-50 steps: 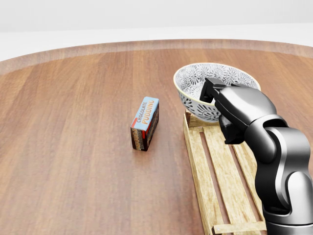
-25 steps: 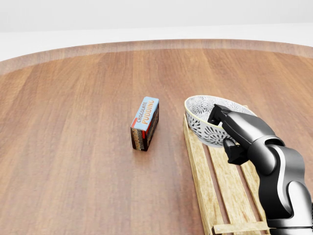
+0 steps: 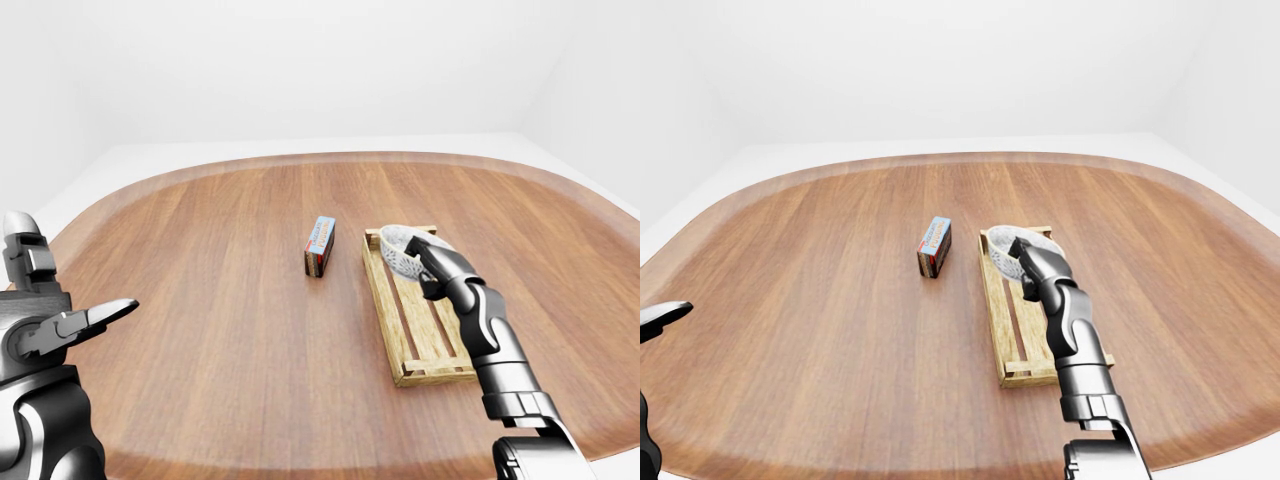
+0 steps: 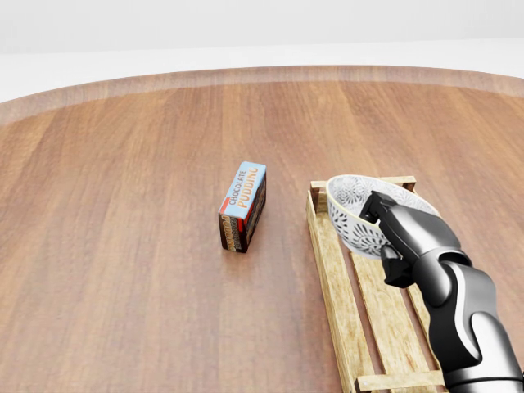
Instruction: Pick up the bowl on the left and put it in the tray.
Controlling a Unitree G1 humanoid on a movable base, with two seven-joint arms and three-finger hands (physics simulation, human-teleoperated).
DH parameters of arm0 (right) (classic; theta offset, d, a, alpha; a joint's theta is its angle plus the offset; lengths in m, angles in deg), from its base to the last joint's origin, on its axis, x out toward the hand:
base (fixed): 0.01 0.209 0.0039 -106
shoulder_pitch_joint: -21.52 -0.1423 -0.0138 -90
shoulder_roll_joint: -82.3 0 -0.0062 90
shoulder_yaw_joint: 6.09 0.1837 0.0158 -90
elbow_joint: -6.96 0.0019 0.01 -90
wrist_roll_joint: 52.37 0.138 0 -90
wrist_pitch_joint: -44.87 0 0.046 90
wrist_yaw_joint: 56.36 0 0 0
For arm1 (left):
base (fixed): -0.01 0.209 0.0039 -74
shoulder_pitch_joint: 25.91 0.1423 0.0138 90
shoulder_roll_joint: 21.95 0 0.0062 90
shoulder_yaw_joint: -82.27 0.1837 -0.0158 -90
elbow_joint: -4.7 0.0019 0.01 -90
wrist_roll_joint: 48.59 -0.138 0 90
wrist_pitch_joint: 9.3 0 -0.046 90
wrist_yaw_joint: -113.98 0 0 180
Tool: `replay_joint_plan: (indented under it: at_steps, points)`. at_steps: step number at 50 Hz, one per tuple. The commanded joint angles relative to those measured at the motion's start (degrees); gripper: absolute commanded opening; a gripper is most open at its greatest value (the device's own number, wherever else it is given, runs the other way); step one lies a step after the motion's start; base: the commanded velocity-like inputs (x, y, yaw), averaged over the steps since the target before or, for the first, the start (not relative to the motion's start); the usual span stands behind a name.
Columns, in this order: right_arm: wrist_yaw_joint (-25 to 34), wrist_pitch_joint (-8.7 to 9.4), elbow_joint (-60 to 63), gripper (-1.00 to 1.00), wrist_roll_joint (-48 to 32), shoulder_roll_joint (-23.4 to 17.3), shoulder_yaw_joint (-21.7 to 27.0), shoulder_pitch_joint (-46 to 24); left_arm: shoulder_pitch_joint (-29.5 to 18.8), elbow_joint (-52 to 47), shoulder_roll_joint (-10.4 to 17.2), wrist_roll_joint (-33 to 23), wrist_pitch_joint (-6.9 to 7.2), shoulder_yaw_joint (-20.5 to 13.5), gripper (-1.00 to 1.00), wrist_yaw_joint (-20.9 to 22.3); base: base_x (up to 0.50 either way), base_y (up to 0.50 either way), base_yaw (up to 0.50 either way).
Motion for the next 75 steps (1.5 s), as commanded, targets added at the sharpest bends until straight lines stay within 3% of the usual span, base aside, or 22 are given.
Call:
replay_joint_plan:
  at_steps: [1, 21, 34, 48, 75]
  points:
    - [-3.4, 0.0, -1.5, -1.0, -4.7, -0.3, -0.6, -0.3, 0.0, 0.1, 0.0, 0.0, 0.0, 0.0, 1.0, 0.1, 0.0, 0.0, 0.0]
    - [-8.3, 0.0, -9.0, -1.0, -10.8, 1.0, -2.2, -1.3, 0.0, -0.2, 0.1, 0.2, 0.0, -0.1, 1.0, 0.0, 0.0, 0.0, 0.0]
    - [-14.6, 0.0, -20.6, -1.0, -7.0, 0.3, -2.7, -4.6, 0.1, -0.4, 0.1, 0.3, 0.0, -0.2, 1.0, 0.1, 0.0, 0.0, 0.0]
    - [-13.9, 0.0, -16.8, -1.0, -8.8, 2.0, -4.0, -0.6, -0.1, -0.5, 0.1, 0.2, 0.0, 0.1, 1.0, 0.1, 0.0, 0.0, 0.0]
    - [-19.2, 0.0, -27.5, -1.0, -4.2, 1.9, -4.8, -3.4, 0.0, -0.6, -0.1, 0.1, 0.0, 0.1, 1.0, 0.2, 0.0, 0.0, 0.0]
